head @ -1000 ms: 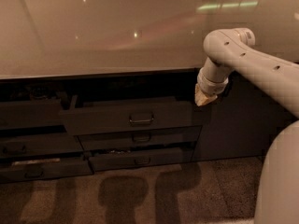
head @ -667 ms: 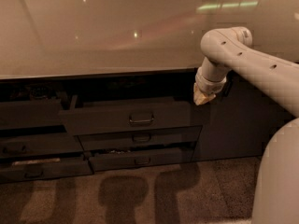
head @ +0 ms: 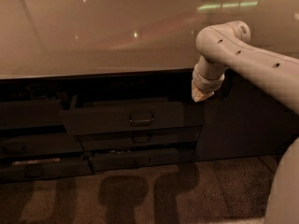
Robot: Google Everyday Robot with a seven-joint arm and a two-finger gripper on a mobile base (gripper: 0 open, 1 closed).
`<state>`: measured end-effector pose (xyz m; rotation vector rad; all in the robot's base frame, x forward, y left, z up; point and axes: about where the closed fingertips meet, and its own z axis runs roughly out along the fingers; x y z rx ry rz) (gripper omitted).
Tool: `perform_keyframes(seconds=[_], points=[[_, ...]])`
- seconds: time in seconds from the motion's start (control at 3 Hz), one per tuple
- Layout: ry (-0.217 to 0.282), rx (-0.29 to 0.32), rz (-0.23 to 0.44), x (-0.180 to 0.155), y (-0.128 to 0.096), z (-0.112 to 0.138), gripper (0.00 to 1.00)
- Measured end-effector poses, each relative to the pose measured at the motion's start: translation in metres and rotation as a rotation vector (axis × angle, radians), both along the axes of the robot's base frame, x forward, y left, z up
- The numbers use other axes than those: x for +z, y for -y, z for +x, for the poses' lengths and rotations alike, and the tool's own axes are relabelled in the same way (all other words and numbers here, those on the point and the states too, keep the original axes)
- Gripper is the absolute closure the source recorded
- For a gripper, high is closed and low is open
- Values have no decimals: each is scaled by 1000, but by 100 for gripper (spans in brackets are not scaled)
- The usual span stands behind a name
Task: Open top drawer
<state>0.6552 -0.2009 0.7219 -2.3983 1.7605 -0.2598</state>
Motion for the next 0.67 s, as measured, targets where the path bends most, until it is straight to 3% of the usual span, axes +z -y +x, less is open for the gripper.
perform_keyframes(seconds=[0.33, 0.67], points=[[0, 0, 0, 0, 0, 0, 84], [0, 0, 0, 0, 0, 0, 61]])
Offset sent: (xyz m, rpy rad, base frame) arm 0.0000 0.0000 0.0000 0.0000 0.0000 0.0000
